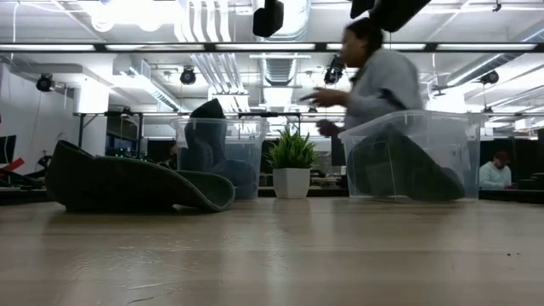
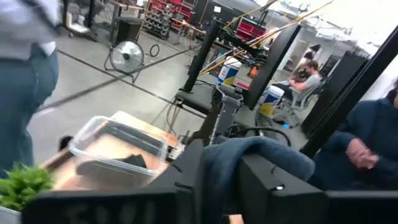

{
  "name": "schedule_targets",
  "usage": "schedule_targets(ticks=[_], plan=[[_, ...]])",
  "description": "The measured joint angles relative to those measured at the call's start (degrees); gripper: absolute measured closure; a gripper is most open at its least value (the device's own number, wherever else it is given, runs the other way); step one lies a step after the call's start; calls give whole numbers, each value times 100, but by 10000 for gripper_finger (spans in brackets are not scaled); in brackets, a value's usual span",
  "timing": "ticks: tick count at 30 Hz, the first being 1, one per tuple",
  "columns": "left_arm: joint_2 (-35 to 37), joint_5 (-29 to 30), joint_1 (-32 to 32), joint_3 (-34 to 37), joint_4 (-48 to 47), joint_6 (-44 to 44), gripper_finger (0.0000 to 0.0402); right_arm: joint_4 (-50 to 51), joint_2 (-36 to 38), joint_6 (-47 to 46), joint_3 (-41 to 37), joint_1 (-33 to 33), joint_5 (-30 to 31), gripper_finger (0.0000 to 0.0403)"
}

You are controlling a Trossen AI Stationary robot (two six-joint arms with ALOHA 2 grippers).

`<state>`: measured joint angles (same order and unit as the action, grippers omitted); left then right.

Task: Pick & Place hat
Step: Put the blue cap into the left transparent bin

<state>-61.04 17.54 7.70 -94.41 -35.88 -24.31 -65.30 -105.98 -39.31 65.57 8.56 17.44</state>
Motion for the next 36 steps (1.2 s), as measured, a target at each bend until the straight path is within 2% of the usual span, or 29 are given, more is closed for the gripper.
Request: schedule_targets(ticks=[7,10,13,16,21,26,32,36], plan=[[34,419,0,0,-28,331,284,566,498,-534,-470,7,34,393],[71,358,-1,-7,-119,260,281,822,798,-592,-698,9,126,393],[65,201,-2,-9,-689,-20,280,1069,1153,-708,-898,3,203,394],[44,173,0,-4,-1352,-309,280,2255,1645,-987,-954,-33,187,394],[96,125,-2,0,-1876,-434,280,5053,2369,-1129,-692,-17,47,394],[111,93,-2,-7,-2211,-426,280,6787,2840,-1048,-216,-18,61,394],[-63,130,-2,-7,-2210,-368,280,8947,2868,-1391,517,-85,51,394],[-365,323,-1,-5,-2175,-266,280,9619,2647,-1520,918,-118,96,394]])
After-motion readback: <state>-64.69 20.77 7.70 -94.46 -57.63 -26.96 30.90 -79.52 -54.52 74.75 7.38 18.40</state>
